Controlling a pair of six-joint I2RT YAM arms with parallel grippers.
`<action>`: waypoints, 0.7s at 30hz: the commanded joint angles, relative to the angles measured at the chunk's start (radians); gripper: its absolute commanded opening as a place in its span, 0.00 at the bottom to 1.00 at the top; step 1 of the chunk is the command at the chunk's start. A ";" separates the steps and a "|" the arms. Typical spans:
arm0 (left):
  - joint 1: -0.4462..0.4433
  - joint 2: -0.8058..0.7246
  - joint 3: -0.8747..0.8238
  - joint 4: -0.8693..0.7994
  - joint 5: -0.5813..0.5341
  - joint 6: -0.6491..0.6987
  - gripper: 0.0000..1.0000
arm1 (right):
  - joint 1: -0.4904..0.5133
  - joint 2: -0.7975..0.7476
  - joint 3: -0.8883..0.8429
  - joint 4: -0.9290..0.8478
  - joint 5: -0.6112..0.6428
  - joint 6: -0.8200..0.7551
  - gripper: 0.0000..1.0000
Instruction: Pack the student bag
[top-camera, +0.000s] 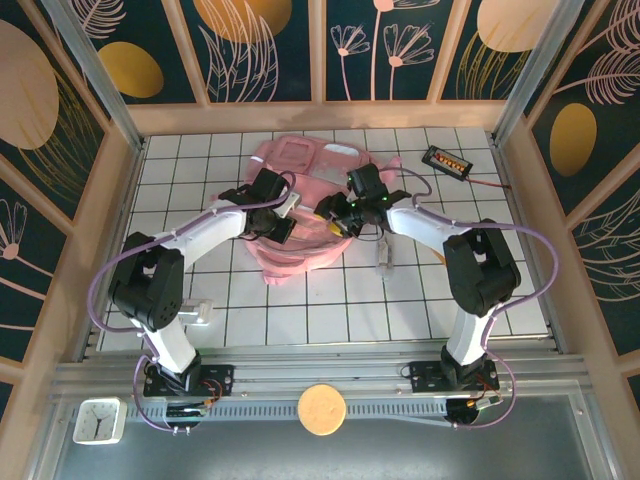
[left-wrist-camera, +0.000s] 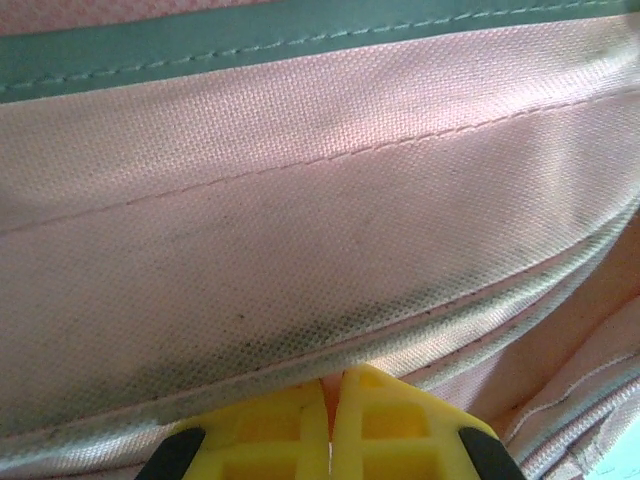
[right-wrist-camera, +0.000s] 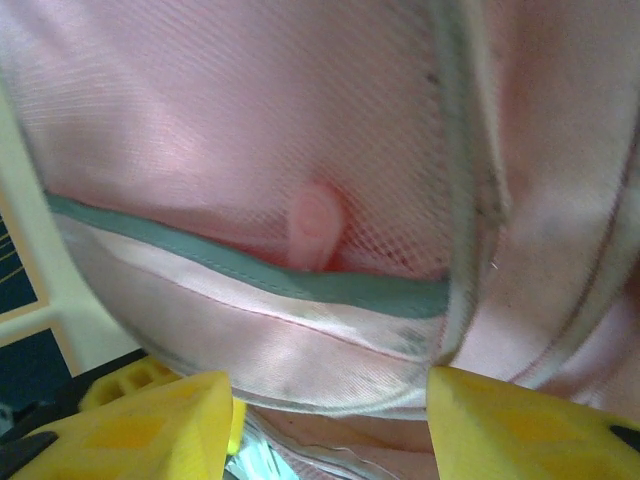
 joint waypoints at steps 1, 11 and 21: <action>0.002 -0.059 0.028 -0.018 0.025 -0.017 0.00 | 0.040 -0.065 -0.055 -0.017 0.044 0.072 0.55; 0.016 -0.071 0.006 -0.022 0.054 -0.013 0.00 | 0.049 -0.031 -0.024 0.041 0.088 0.110 0.55; 0.016 -0.092 -0.048 -0.003 0.066 -0.018 0.00 | 0.036 0.004 0.045 0.092 0.088 0.140 0.18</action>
